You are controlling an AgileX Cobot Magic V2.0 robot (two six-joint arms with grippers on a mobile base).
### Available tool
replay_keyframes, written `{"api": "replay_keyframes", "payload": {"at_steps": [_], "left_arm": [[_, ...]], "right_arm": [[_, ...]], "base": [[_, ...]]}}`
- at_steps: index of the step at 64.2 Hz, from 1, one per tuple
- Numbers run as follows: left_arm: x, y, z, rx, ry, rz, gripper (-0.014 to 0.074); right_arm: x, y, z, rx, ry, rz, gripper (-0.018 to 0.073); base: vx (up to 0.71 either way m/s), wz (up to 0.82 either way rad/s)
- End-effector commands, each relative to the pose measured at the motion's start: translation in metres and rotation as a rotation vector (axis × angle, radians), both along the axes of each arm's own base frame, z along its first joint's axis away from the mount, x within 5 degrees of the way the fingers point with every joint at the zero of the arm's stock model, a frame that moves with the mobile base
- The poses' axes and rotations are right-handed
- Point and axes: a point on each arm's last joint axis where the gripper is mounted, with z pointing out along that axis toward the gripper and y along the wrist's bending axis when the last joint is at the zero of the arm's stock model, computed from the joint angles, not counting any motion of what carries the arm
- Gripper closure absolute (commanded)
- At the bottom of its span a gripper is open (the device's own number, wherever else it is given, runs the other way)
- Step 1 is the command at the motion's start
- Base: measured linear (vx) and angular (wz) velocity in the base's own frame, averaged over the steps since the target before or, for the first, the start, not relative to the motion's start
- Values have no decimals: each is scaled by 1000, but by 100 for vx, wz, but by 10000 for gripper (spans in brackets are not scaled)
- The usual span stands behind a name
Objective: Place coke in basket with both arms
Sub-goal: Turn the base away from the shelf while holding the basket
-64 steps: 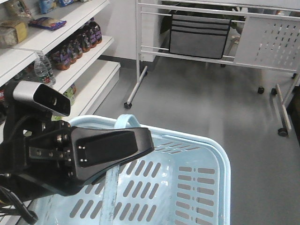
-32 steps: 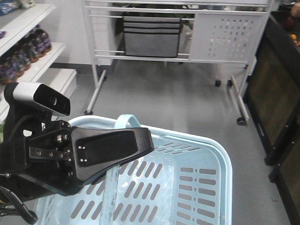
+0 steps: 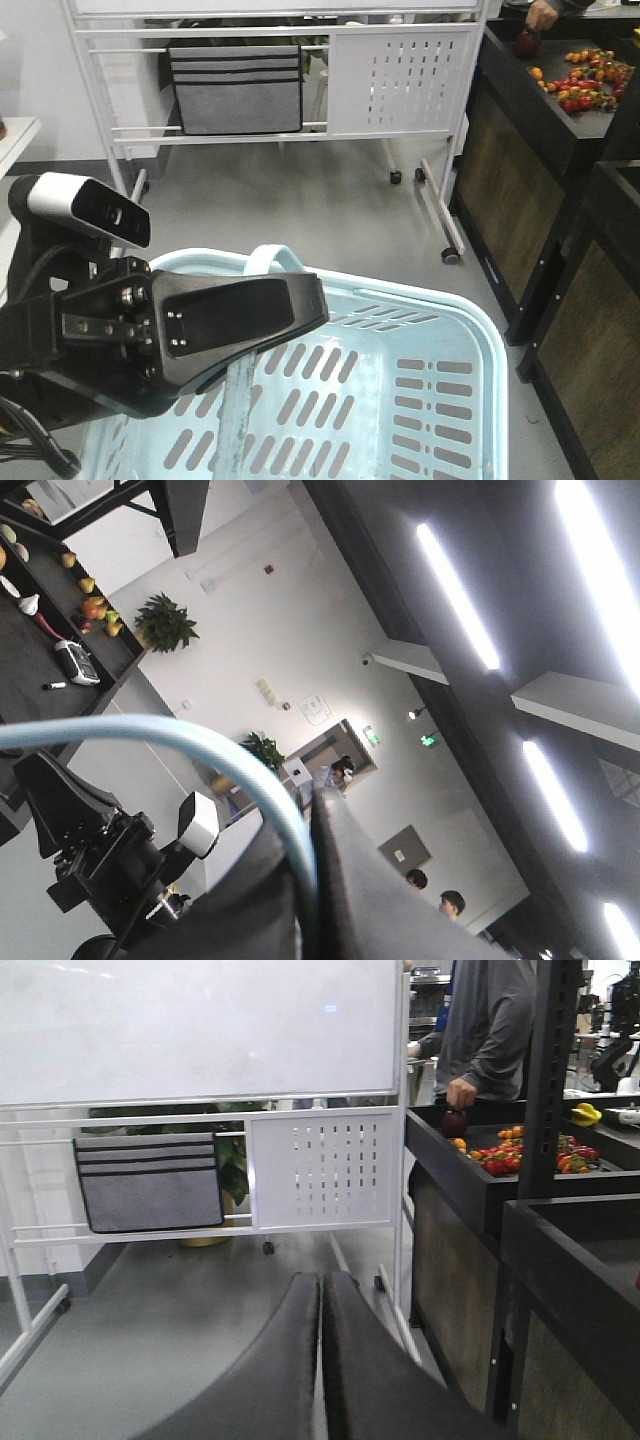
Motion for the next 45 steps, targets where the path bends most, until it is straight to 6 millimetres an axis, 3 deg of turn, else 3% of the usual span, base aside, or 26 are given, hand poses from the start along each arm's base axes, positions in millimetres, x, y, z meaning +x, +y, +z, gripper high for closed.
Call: {"api": "replay_keyframes", "payload": {"at_steps": [1,45], "left_arm": [[-12,6,25,-184,-71,-92,604],[-12,6,25,-184,-71,-92,604]], "right_arm": [[-1,0,6,-5,-82,-4,564],[-1,0,6,-5,-82,-4,564]], "base": [[20,-19],[26,-2]]}}
